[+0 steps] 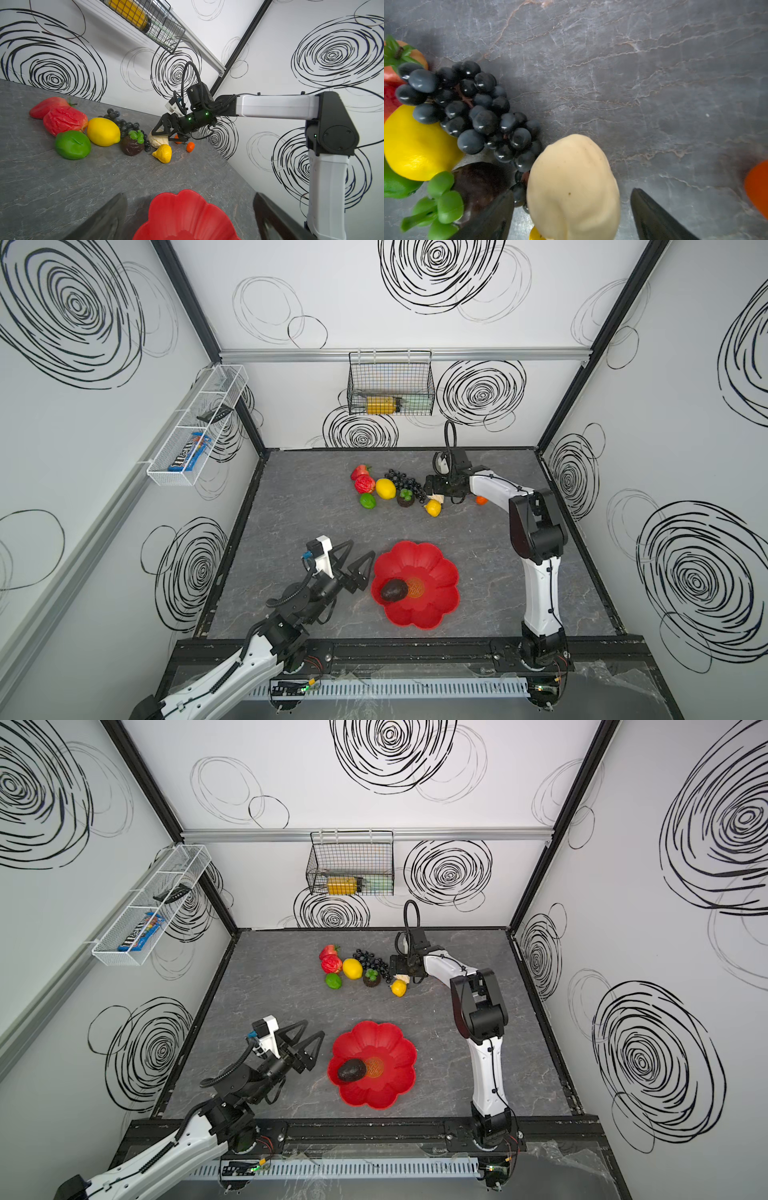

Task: Place and organize the fake fruits in the fruit bowl
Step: 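Close the right gripper on the cream pear and lift it, then carry the cream pear toward the left gripper above the bowl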

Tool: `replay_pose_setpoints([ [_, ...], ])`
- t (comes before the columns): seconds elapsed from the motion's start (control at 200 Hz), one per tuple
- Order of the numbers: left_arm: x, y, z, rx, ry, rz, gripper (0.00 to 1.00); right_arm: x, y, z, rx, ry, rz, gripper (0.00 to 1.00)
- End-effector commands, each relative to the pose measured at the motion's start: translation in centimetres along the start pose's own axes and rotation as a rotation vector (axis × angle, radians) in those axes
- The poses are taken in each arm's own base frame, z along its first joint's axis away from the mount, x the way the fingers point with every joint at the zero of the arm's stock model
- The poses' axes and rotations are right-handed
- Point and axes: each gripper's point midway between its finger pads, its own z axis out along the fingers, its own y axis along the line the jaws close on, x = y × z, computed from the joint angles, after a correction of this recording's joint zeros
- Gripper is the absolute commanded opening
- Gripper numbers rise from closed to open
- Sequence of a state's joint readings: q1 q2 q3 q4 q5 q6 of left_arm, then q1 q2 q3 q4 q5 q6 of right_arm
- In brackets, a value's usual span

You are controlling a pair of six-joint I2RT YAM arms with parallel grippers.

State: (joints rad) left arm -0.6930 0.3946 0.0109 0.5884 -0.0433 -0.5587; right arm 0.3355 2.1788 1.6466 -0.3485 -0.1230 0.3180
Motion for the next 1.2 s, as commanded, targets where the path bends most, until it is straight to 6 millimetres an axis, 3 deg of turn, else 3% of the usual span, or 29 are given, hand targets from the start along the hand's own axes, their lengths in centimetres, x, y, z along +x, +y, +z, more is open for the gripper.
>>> replay_pose_setpoints([
  [0.0, 1.7, 1.2, -0.6, -0.002, 0.007, -0.012, 0.96, 0.4, 0.0, 0.6, 0.005, 0.033, -0.011, 0.86],
  [0.31, 1.7, 1.4, -0.6, -0.005, 0.007, -0.022, 0.96, 0.0, 0.2, 0.6, -0.012, 0.035, -0.013, 0.68],
  [0.5, 1.8, 1.6, -0.5, -0.009, 0.013, -0.026, 0.97, -1.1, -0.3, -1.6, -0.028, -0.022, 0.019, 0.64],
  [0.721, 2.0, 1.3, -0.2, 0.006, 0.032, -0.026, 0.99, -3.1, -1.1, -7.2, -0.117, -0.143, 0.114, 0.63],
  [0.881, 1.9, 1.0, 0.4, 0.004, 0.052, -0.017, 1.0, -3.4, -0.9, -11.8, -0.204, -0.227, 0.178, 0.63],
  [1.031, 2.1, 0.0, 1.4, 0.006, 0.088, 0.014, 1.0, -2.0, 0.9, -15.8, -0.366, -0.272, 0.245, 0.64],
  [1.196, 2.3, -3.3, 2.6, 0.052, 0.1, 0.075, 1.0, 1.0, 4.0, -18.9, -0.58, -0.257, 0.311, 0.64],
])
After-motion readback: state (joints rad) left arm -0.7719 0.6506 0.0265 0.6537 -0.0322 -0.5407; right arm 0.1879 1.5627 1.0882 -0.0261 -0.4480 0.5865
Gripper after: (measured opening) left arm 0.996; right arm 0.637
